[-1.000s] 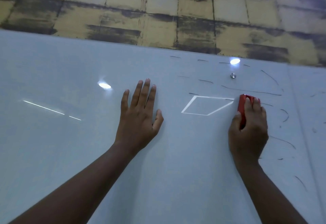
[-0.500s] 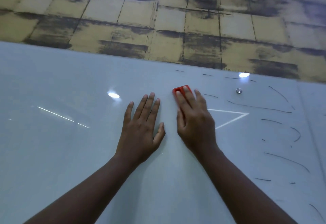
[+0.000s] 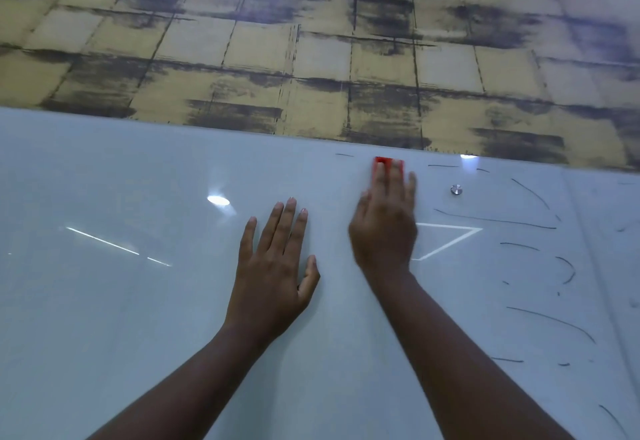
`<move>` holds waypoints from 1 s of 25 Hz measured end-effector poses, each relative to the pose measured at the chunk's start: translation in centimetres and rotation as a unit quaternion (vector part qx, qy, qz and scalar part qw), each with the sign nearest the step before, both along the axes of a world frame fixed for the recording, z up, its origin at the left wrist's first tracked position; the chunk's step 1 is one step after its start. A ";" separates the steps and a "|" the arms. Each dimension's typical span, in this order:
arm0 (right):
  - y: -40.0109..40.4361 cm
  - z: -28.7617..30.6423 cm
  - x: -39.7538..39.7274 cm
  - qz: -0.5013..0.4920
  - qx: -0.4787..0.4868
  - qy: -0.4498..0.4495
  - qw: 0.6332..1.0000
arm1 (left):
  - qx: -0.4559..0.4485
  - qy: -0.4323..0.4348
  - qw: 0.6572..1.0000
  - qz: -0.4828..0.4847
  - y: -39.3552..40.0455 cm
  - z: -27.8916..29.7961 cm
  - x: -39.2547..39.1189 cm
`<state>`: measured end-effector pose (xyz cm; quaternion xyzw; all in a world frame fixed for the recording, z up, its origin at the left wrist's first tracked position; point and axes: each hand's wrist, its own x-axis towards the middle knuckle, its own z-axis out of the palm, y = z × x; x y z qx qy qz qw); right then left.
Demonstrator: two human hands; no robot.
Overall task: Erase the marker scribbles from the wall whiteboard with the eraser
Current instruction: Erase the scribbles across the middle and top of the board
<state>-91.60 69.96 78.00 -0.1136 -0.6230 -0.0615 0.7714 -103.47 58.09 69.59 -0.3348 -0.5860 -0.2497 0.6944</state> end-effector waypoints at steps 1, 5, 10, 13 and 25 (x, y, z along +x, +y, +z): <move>-0.9 -0.5 -0.8 -0.015 0.044 -0.033 0.998 | 0.000 0.000 1.000 0.005 0.0 0.0 0.1; -1.3 -1.0 -1.2 -0.058 0.148 -0.126 0.979 | 0.005 -0.002 1.000 0.014 -0.3 0.2 0.8; 0.3 3.7 0.5 -0.112 0.177 -0.160 0.965 | 0.019 0.003 0.999 0.031 -1.0 3.9 1.7; 2.1 4.7 1.7 -0.104 0.055 -0.073 0.990 | 0.035 -0.002 0.999 0.010 0.0 4.8 2.1; 0.7 1.7 0.2 -0.062 0.100 -0.049 0.992 | 0.000 -0.002 1.000 -0.001 0.7 4.0 1.9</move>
